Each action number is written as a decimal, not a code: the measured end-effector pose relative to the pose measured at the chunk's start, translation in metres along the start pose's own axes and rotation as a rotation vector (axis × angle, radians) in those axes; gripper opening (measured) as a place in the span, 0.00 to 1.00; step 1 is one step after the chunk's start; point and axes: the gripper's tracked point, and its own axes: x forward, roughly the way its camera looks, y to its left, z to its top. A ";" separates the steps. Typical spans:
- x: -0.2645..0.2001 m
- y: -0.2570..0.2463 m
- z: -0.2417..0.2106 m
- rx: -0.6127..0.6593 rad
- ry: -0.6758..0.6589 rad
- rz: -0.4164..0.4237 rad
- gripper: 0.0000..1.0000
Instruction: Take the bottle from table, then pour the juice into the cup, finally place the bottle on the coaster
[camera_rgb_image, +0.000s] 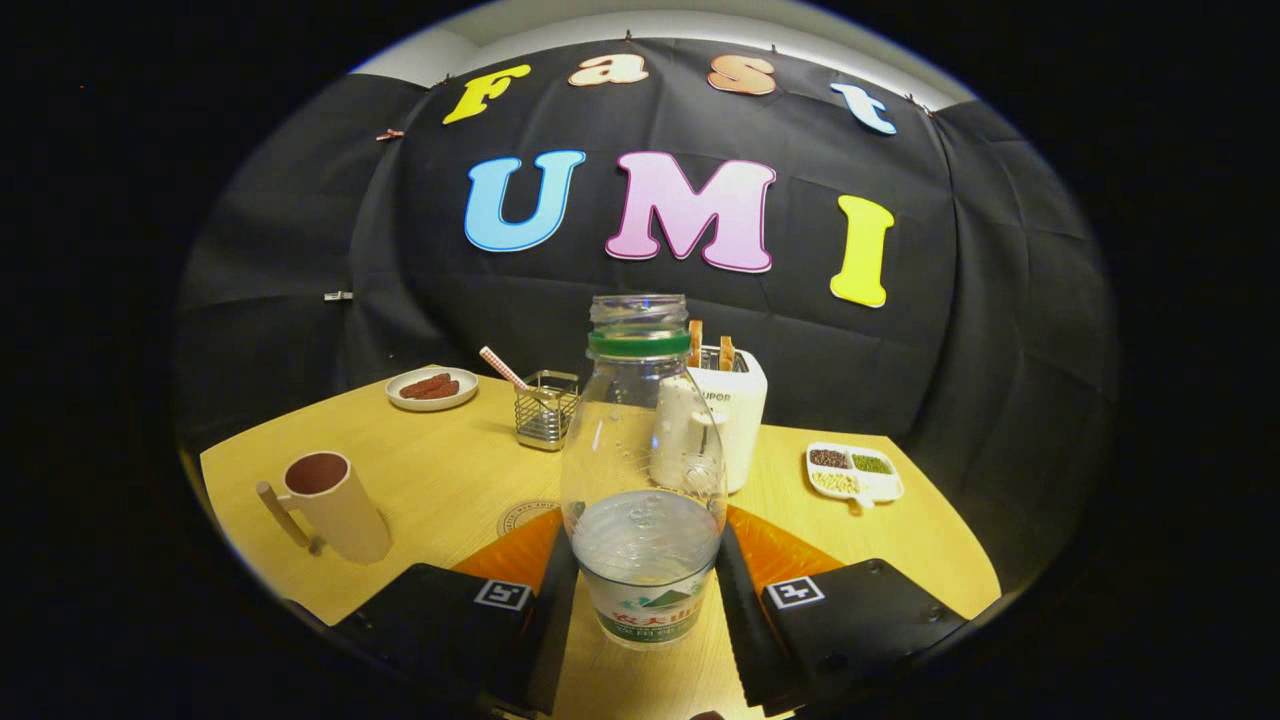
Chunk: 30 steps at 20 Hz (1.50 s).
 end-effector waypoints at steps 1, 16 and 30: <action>-0.001 0.001 0.008 -0.016 0.005 0.005 0.70; -0.028 0.049 0.080 -0.327 0.020 0.035 0.70; 0.019 0.091 0.021 -0.648 0.173 -0.001 0.70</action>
